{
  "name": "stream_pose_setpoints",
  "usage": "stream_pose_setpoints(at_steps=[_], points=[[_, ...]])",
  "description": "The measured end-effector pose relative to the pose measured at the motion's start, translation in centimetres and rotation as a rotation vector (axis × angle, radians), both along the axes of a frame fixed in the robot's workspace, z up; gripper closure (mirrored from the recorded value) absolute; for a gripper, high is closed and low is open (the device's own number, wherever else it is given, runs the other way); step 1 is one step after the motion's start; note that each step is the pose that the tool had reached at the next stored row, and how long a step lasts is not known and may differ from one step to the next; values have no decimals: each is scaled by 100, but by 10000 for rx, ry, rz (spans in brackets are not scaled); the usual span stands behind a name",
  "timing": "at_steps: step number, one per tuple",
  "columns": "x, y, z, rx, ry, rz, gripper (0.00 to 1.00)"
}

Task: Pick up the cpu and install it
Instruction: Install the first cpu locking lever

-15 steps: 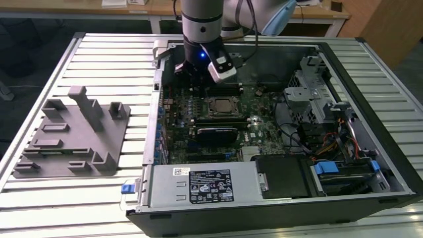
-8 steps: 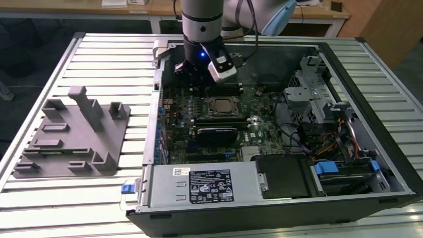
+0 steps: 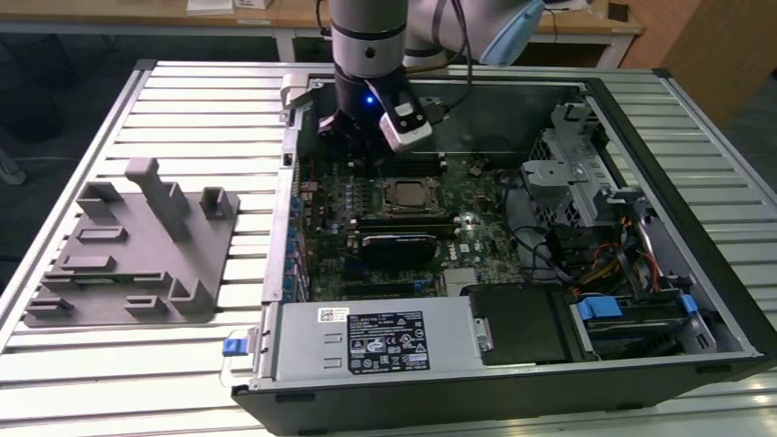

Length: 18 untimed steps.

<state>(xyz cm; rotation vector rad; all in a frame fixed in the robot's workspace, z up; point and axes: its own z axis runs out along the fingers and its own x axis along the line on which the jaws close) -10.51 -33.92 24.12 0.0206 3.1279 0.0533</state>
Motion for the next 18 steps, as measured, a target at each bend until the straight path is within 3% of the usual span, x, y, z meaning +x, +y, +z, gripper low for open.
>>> stream_pose_setpoints(at_steps=[8, 18], points=[[-41, 0, 0, 32, 1, 1, 89], [-46, 0, 0, 300, -1, 0, 89]])
